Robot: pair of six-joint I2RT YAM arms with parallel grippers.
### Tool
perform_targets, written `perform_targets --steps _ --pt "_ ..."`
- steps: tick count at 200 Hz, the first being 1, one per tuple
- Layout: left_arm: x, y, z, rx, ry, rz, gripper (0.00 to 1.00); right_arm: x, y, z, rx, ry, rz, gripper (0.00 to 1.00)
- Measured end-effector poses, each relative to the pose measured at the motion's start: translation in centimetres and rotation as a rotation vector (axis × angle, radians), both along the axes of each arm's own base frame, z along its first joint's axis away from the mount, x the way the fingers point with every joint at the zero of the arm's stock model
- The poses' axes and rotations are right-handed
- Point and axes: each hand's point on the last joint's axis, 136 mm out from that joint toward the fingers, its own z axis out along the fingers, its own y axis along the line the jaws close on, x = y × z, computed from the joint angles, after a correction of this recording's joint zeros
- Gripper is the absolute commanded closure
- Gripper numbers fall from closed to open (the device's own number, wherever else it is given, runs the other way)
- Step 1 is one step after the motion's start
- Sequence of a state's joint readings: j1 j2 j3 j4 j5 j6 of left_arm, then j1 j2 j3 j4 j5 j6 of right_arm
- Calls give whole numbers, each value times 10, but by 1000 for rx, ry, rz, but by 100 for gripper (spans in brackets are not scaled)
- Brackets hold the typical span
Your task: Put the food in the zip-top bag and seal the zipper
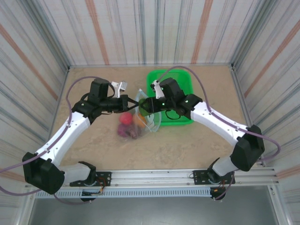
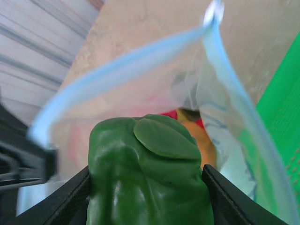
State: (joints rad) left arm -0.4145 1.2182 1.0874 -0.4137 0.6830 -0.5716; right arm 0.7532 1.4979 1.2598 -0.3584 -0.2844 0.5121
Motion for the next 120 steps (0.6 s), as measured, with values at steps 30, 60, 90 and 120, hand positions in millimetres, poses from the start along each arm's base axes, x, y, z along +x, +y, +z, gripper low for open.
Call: perform_targets --steps 30,60,90,120 --pt "0 1 2 4 -2 5 100 0 15 -31 -4 86 8 47" --pt "0 3 5 12 -16 15 100 7 32 -53 -6 148 6 47" --pt "0 6 5 22 -20 27 100 18 47 -62 1 173 -5 35" --pt "6 18 11 23 -42 76 100 24 53 -56 22 172 -16 18"
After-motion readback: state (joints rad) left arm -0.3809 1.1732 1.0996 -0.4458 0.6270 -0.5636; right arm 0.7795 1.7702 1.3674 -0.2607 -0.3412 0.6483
